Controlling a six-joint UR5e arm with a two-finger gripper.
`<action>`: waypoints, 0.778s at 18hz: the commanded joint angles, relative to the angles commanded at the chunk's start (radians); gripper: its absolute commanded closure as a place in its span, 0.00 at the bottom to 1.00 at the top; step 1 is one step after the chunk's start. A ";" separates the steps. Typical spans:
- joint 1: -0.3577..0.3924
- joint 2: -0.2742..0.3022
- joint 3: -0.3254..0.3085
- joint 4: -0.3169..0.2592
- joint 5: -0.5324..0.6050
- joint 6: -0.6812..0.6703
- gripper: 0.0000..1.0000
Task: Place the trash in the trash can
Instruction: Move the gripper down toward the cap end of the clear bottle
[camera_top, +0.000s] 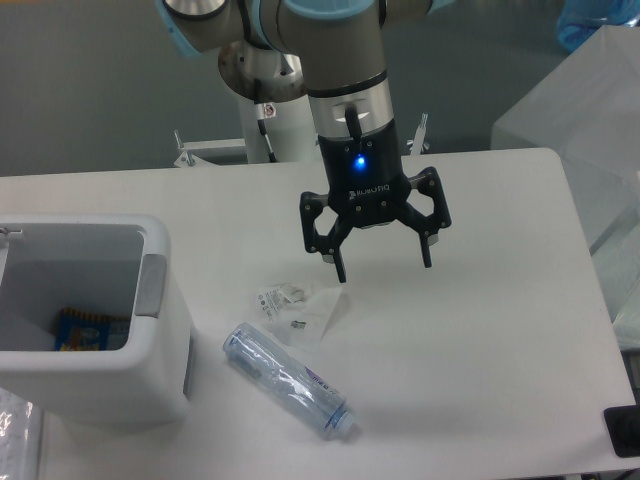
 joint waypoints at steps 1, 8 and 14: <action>-0.002 -0.002 -0.003 0.000 0.005 0.000 0.00; -0.005 -0.066 -0.025 0.023 0.037 -0.014 0.00; -0.008 -0.178 -0.008 0.077 0.035 -0.257 0.00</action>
